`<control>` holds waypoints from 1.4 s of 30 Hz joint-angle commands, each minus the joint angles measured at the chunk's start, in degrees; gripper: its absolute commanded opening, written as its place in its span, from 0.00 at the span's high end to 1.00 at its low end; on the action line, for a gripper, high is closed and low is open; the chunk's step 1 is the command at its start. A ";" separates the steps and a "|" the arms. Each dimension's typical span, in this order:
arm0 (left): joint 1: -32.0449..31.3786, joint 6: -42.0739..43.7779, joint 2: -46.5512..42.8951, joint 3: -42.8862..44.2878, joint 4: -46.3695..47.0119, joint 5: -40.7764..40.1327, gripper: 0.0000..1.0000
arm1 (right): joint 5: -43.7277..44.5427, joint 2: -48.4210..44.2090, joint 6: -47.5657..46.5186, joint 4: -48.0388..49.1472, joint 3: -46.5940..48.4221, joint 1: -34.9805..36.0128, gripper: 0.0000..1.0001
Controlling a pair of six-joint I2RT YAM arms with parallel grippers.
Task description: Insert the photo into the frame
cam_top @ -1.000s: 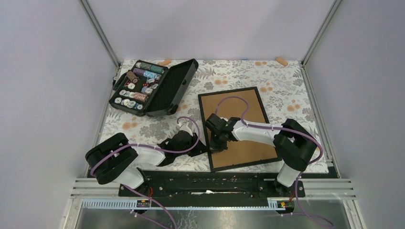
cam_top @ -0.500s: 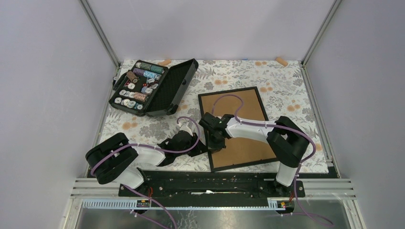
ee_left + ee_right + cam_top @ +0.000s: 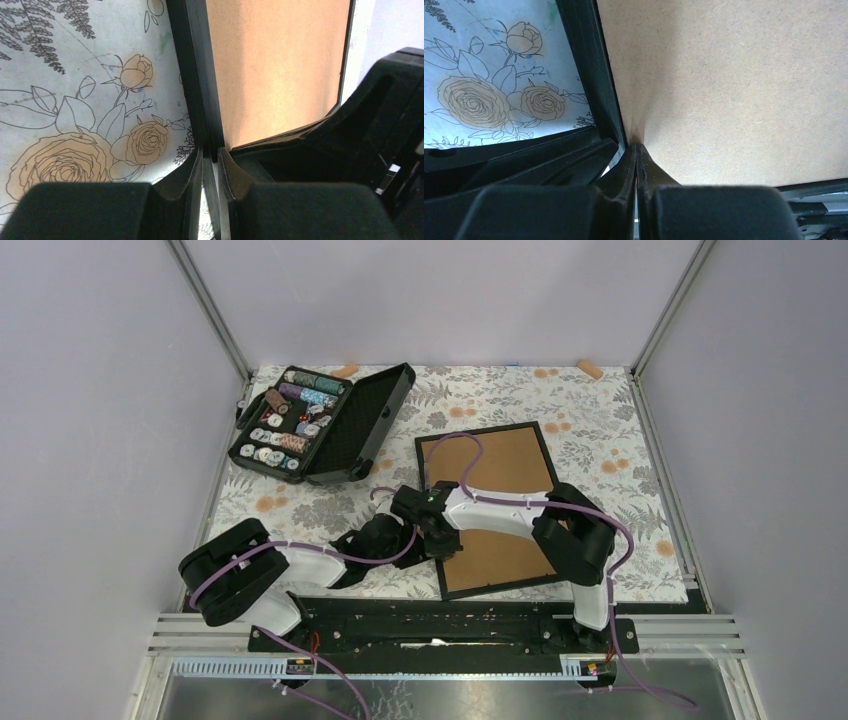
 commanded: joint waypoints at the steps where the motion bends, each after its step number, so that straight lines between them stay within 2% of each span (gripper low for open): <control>1: 0.67 4.22 2.23 -3.41 -16.73 -6.50 0.82 | 12.12 8.04 1.53 -11.50 -8.90 0.15 0.93; 4: 0.67 4.06 2.14 -3.32 -16.98 -6.69 0.82 | 13.99 5.36 1.63 -11.37 -8.59 -0.13 0.84; 7: 0.66 4.04 2.30 -3.09 -17.43 -6.84 0.82 | 11.67 0.31 -1.09 -6.56 -8.73 -1.52 0.79; 10: 0.67 4.47 2.22 -2.85 -17.91 -6.94 0.82 | 8.62 -9.01 -2.51 0.96 -10.67 -3.57 0.72; 15: 0.61 5.54 1.27 -2.77 -17.70 -5.55 0.82 | 3.06 -23.35 -7.64 7.00 -14.87 -10.77 0.60; 18: -0.05 7.03 0.83 -2.38 -15.20 -3.09 0.79 | 0.32 -28.59 -12.18 10.10 -17.07 -14.49 0.44; 22: -2.79 6.38 1.89 -1.34 -9.07 3.49 0.74 | -5.79 -28.65 -17.22 15.31 -18.73 -17.42 0.25; 26: -7.73 2.19 4.72 -0.71 -2.15 6.57 0.74 | -9.91 -22.58 -20.35 16.40 -15.31 -18.33 0.25; 30: -10.35 1.32 4.51 -0.29 -1.41 6.37 0.74 | -11.80 -17.12 -22.07 18.02 -11.38 -18.32 0.35; 35: -8.20 3.47 -3.04 -1.15 -8.31 2.64 0.71 | -15.91 -12.26 -23.79 17.29 -7.37 -18.23 0.49; 38: -1.53 5.75 -7.97 -1.98 -12.83 2.97 0.60 | -16.63 -11.18 -23.83 17.91 -6.77 -17.36 0.54; 40: 1.27 7.48 -9.56 -1.20 -14.53 3.28 0.43 | -16.94 -9.55 -24.10 17.52 -5.56 -16.80 0.54; 42: 2.42 8.50 -8.48 0.82 -14.99 4.10 0.34 | -16.17 -7.42 -24.06 16.49 -4.00 -16.51 0.54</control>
